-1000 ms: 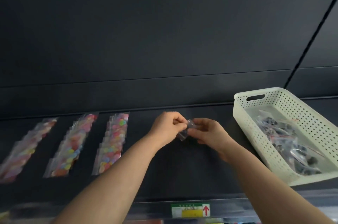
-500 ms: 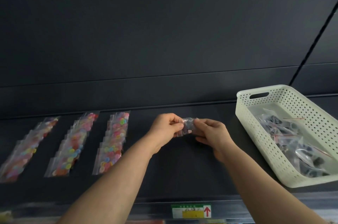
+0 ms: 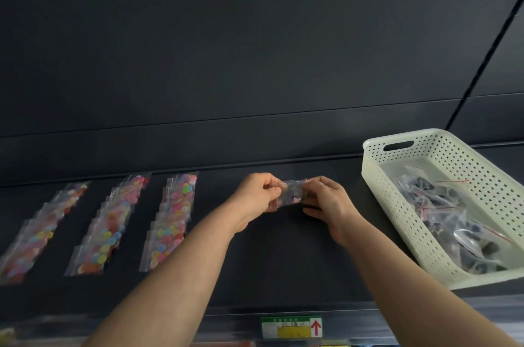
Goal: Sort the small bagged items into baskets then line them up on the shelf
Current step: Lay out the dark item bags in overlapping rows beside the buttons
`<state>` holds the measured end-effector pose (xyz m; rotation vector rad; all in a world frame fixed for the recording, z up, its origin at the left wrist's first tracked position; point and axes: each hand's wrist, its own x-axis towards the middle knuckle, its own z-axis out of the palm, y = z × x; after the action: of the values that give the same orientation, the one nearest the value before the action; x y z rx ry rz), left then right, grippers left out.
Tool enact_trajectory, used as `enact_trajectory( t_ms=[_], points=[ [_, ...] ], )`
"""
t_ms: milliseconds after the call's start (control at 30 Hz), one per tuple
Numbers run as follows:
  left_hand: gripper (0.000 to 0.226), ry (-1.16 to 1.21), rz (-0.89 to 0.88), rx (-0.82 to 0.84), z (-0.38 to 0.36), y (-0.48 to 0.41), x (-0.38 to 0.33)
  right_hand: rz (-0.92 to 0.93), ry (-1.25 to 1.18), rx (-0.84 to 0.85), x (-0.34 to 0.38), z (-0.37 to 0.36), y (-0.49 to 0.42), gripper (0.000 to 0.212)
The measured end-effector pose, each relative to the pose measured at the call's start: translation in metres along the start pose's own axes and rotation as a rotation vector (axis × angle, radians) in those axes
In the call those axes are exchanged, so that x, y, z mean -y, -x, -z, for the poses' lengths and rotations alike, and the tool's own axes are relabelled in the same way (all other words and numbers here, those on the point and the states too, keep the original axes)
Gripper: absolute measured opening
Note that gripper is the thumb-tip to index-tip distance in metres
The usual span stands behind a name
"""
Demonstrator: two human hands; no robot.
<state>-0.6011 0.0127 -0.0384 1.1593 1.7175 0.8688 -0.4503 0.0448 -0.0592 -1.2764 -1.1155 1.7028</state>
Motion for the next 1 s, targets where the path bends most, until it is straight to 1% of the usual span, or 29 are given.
enact_trajectory(
  t_ms=[133,200,300,333,400,433,500,600,700,767,800,867,933,1000],
  points=[
    [0.024,-0.002,-0.001,0.019,-0.003,0.001,-0.002,0.024,-0.044,0.014,-0.001,0.0,0.002,0.009],
    [0.023,-0.015,0.001,0.019,-0.004,0.001,-0.003,0.048,-0.045,-0.038,-0.001,0.0,0.001,0.012],
    [0.024,0.01,0.015,0.008,-0.006,0.0,-0.003,0.039,-0.14,-0.097,-0.003,0.0,-0.001,0.012],
    [0.023,0.02,0.022,-0.001,-0.006,0.0,-0.002,0.021,-0.165,-0.071,-0.003,0.001,-0.002,0.013],
    [0.022,0.029,0.031,-0.014,-0.005,-0.001,0.002,-0.032,-0.135,0.046,-0.004,0.003,-0.003,0.016],
    [0.021,0.027,0.036,-0.023,-0.004,-0.002,0.005,-0.05,-0.082,0.089,-0.006,0.004,-0.003,0.02],
    [0.017,0.023,0.05,-0.059,-0.003,-0.007,0.013,-0.038,0.083,0.079,-0.009,0.004,-0.008,0.033],
    [0.01,-0.017,0.047,-0.17,-0.001,-0.018,0.025,0.048,0.285,-0.055,-0.011,-0.004,-0.019,0.041],
    [0.018,-0.064,0.02,-0.301,0.004,-0.038,0.03,0.156,0.367,-0.194,-0.007,-0.019,-0.039,0.044],
    [0.02,-0.12,0.002,-0.344,0.009,-0.053,0.028,0.227,0.466,-0.272,-0.003,-0.028,-0.055,0.039],
    [0.021,-0.191,-0.015,-0.351,0.012,-0.062,0.028,0.254,0.555,-0.289,-0.002,-0.031,-0.062,0.033],
    [0.029,-0.343,-0.057,-0.35,0.017,-0.071,0.029,0.309,0.778,-0.286,-0.004,-0.034,-0.068,0.019],
    [0.036,-0.438,-0.125,-0.365,0.023,-0.075,0.032,0.399,0.943,-0.277,-0.009,-0.034,-0.069,0.011],
    [0.03,-0.501,-0.195,-0.319,0.027,-0.074,0.035,0.467,1.051,-0.251,-0.013,-0.033,-0.067,0.009]
  ],
)
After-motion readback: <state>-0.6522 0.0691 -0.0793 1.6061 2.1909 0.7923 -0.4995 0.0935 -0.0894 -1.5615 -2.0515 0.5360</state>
